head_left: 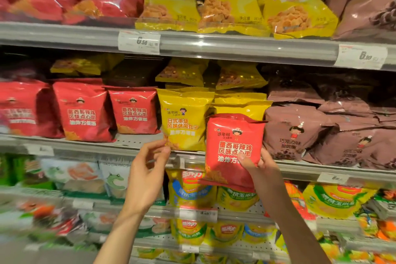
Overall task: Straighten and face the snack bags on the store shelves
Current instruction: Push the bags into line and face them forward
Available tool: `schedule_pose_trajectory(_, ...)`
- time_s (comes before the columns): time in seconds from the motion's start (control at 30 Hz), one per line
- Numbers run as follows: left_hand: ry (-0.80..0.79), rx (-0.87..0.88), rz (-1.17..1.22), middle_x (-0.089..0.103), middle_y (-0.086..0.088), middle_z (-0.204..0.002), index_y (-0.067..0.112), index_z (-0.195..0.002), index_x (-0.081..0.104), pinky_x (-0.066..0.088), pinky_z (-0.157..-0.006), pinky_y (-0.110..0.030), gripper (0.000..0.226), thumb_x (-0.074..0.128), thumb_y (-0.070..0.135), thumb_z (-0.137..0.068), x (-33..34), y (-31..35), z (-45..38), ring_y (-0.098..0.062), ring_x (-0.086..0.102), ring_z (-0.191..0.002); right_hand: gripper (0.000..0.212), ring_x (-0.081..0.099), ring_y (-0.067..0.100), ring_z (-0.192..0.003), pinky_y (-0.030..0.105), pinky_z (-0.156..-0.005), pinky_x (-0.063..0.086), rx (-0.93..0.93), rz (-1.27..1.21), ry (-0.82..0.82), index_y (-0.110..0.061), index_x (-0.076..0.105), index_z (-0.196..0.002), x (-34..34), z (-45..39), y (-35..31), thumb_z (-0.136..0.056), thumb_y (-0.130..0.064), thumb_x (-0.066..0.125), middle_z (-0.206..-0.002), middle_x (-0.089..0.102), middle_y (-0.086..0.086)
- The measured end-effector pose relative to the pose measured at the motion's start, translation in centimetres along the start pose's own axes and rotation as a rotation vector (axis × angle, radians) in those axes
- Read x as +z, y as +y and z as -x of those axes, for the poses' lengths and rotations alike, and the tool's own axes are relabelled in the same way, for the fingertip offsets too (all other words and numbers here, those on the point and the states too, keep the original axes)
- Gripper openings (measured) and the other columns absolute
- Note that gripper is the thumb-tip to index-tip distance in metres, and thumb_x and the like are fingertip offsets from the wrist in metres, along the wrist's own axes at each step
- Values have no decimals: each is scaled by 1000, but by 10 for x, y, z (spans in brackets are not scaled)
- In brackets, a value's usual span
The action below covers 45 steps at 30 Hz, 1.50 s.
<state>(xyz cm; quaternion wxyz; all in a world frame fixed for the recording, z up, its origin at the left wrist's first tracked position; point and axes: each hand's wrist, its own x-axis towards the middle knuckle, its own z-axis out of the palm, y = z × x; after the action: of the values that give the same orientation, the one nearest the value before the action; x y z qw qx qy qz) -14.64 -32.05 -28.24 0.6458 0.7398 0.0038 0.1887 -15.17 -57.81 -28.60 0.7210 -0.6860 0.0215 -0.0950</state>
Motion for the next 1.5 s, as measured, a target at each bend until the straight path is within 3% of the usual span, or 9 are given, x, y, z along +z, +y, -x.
schedule_pose_trajectory(0.2, -4, -1, 8, 72, 0, -97, 19, -111, 67, 50, -70, -10, 14, 66, 21, -98, -44, -11, -24, 1, 65, -82, 28, 75, 21, -98, 41, -82, 61, -13, -15, -3, -21, 65, -112, 58, -3, 5, -86, -31, 71, -105, 78, 2)
schedule_pose_trajectory(0.3, -26, 30, -11, 70, -1, -97, 17, -112, 67, 48, -72, -10, 14, 66, 16, -97, -77, -13, -44, 3, 64, -82, 27, 75, 19, -97, 31, -73, 62, 8, -95, -6, -18, 61, -120, 97, -5, 4, -94, -15, 66, -108, 78, 2)
schedule_pose_trajectory(0.57, -122, 174, -143, 70, 7, -100, 21, -115, 66, 47, -74, -6, 16, 65, 19, -99, -175, -17, -119, 6, 66, -87, 29, 75, 13, -96, 25, -78, 60, -112, -30, 82, -18, 64, -118, 209, -11, -2, -90, -23, 68, -105, 78, -5)
schedule_pose_trajectory(0.73, -87, 496, -535, 59, 8, -125, 22, -120, 66, 42, -104, -31, 29, 62, 35, -94, -212, -33, -162, -13, 50, -121, 23, 72, 2, -93, 16, -74, 55, -194, 5, 153, -17, 63, -120, 263, -31, -10, -97, -18, 65, -101, 77, -10)
schedule_pose_trajectory(0.9, -65, 661, -776, 39, -9, -156, 19, -134, 63, 33, -111, -53, 48, 74, 35, -90, -226, -41, -193, -34, 32, -143, 36, 69, 12, -108, 37, -95, 57, -186, 191, 170, -25, 59, -128, 293, -66, 1, -96, -38, 67, -118, 72, -5)
schedule_pose_trajectory(1.07, -140, 638, -765, 28, -9, -164, 21, -146, 52, 25, -119, -54, 64, 77, 35, -89, -229, -55, -205, -30, 17, -153, 51, 61, 8, -108, 5, -75, 39, -129, 379, 210, -21, 48, -140, 307, -63, 9, -97, -47, 61, -123, 62, -7)
schedule_pose_trajectory(1.27, -150, 640, -728, 23, -8, -167, 21, -149, 48, 23, -122, -56, 67, 77, 30, -89, -229, -63, -208, -29, 13, -156, 44, 61, 9, -105, 12, -76, 43, -96, 395, 205, -25, 43, -136, 310, -60, 5, -101, -51, 50, -123, 61, -6)
schedule_pose_trajectory(1.37, -152, 636, -719, 22, -8, -168, 20, -149, 47, 22, -122, -57, 68, 77, 30, -89, -228, -66, -209, -29, 12, -156, 33, 59, 10, -110, 20, -88, 42, -87, 438, 162, -33, 40, -129, 310, -63, 4, -102, -51, 46, -121, 60, -8)
schedule_pose_trajectory(1.5, -142, 653, -722, 19, -7, -169, 19, -150, 46, 16, -124, -50, 67, 75, 27, -91, -225, -72, -209, -27, 8, -158, 47, 60, 10, -109, 29, -96, 46, -84, 516, 141, -31, 42, -138, 310, -62, 7, -100, -59, 43, -121, 59, -12)
